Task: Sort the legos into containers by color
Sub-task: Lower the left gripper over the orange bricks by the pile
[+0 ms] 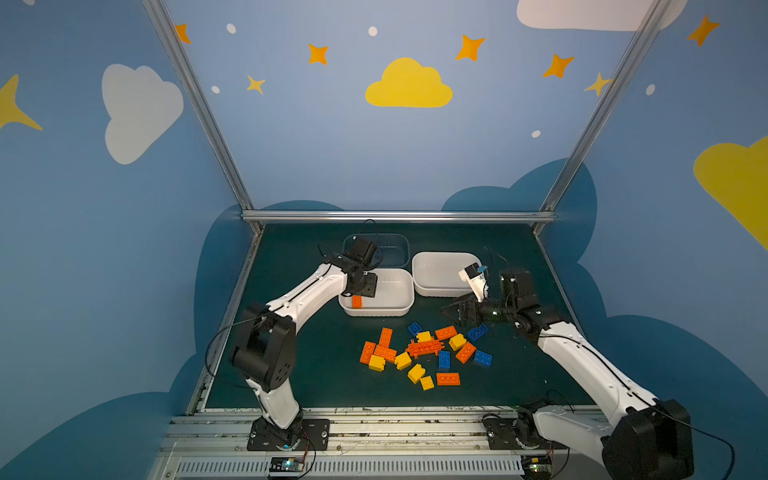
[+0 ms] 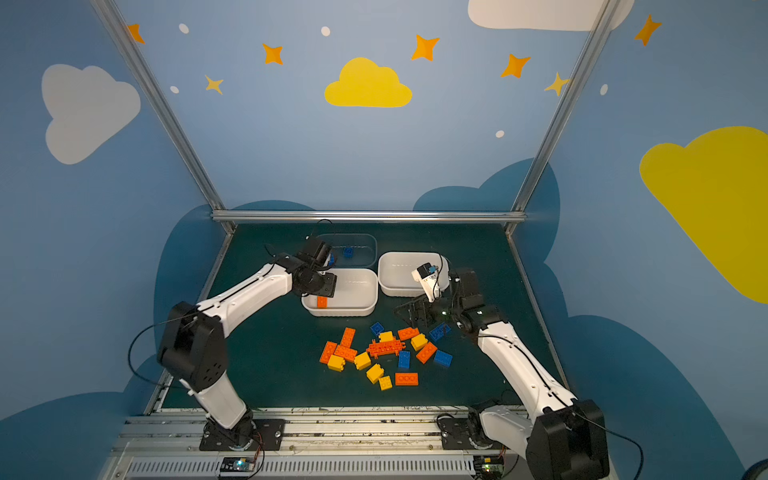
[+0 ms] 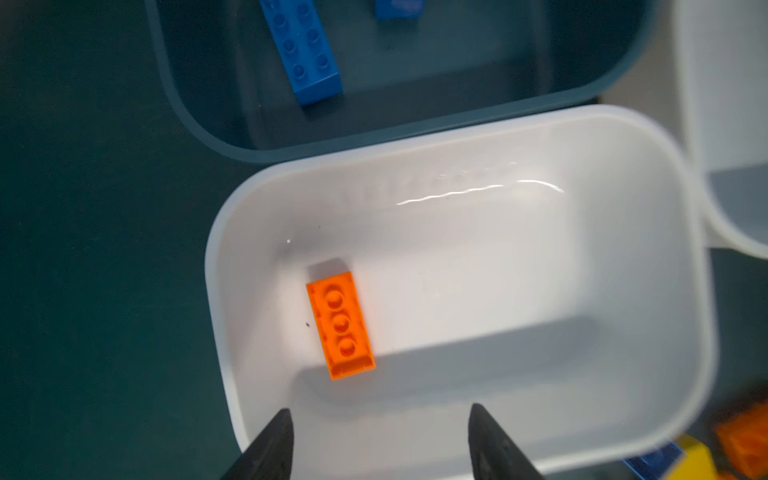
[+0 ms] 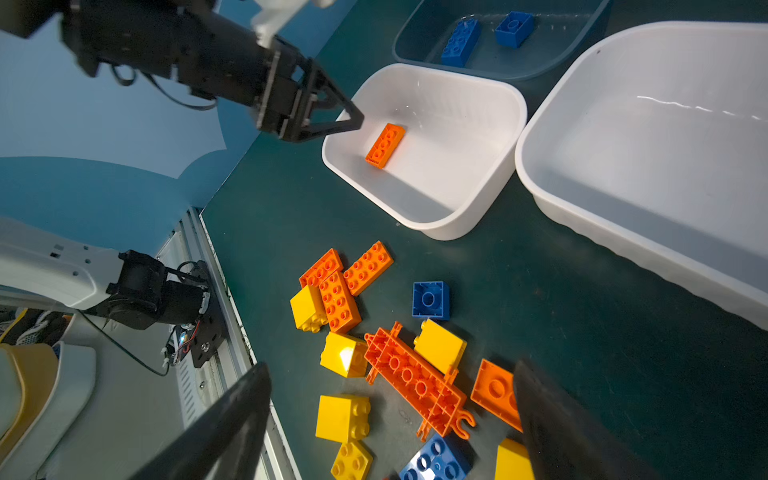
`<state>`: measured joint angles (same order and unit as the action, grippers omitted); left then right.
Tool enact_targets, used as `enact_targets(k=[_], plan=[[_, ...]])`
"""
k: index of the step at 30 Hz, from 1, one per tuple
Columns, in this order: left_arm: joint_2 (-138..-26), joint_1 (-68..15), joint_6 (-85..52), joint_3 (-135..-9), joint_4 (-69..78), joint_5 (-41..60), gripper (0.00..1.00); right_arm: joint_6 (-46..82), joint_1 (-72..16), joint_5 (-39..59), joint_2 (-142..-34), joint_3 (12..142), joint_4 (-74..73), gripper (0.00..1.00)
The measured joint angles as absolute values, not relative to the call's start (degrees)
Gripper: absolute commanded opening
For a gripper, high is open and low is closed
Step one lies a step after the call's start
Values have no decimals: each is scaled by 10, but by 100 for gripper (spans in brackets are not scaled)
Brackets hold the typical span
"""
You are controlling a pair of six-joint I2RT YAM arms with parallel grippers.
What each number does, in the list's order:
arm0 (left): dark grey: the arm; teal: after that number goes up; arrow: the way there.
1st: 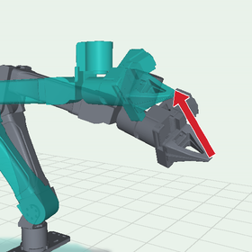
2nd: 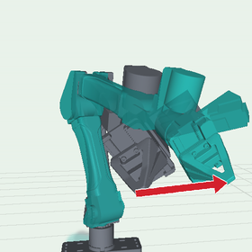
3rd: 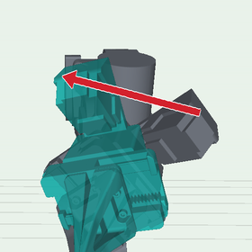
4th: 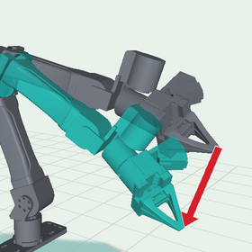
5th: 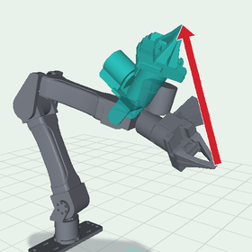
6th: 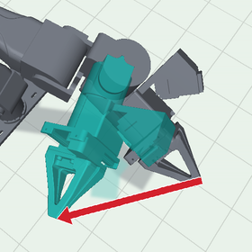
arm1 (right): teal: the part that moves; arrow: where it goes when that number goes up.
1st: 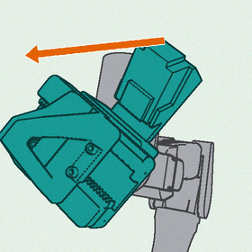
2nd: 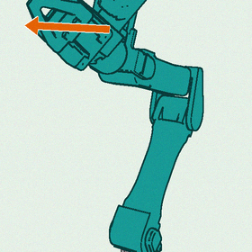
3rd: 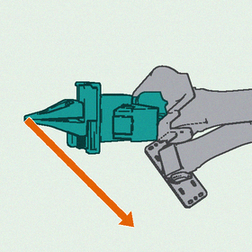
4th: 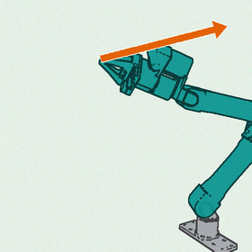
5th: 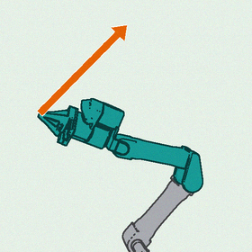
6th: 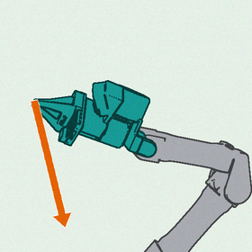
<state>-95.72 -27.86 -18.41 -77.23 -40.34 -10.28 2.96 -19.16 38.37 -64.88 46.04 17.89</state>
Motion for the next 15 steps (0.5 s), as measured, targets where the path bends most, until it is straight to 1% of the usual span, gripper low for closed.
enact_targets(k=[5,8,11,15], plan=[[-840,-317,-226,-672,-438,-63,66,30,-191,385,-647,460,178,90],[-797,-336,-253,-605,-457,-42,66,30,-191,387,-644,460,178,90],[-776,-346,-274,-546,-462,-25,65,30,-191,388,-640,460,178,90],[-786,-348,-288,-508,-454,-13,64,30,-191,391,-636,460,178,90]])
